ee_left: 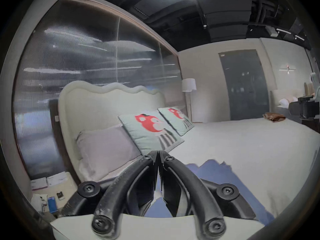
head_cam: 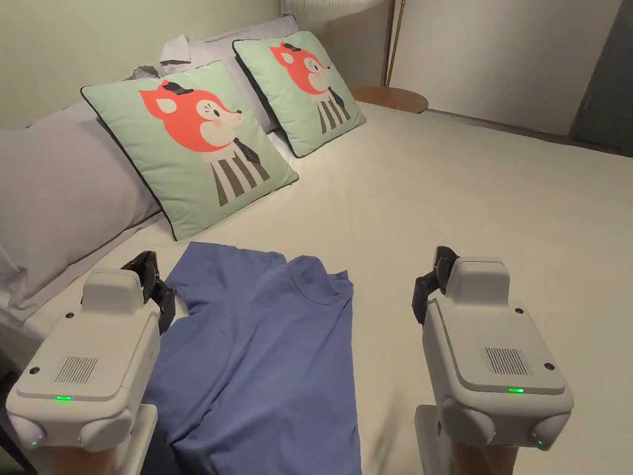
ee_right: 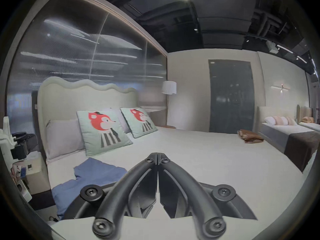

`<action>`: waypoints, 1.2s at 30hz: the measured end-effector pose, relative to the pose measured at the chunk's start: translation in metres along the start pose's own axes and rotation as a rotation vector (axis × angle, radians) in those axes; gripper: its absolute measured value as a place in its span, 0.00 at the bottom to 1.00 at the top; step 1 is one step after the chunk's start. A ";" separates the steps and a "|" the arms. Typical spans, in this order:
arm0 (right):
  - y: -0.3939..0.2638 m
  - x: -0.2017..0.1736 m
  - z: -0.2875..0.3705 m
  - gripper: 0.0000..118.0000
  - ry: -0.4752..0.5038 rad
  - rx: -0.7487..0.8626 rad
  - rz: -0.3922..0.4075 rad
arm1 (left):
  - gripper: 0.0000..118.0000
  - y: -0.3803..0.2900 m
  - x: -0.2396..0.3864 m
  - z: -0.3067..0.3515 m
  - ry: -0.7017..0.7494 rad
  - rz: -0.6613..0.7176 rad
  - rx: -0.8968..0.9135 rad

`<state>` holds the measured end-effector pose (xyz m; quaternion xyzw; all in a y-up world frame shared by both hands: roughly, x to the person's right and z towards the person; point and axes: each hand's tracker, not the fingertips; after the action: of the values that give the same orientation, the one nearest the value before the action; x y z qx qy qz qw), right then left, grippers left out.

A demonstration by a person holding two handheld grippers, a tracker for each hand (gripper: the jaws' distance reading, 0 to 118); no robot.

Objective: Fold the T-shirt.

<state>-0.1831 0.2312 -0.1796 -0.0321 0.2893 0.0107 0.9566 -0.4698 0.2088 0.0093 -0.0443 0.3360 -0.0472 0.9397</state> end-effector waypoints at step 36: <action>-0.015 0.107 0.023 0.00 -0.210 -0.094 0.004 | 0.02 -0.099 0.121 -0.126 -0.251 0.003 -0.775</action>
<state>-0.0810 0.2177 -0.2184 -0.0752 0.1866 0.0293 0.9791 -0.4625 0.0898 -0.1517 -0.4002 0.2118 0.0902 0.8871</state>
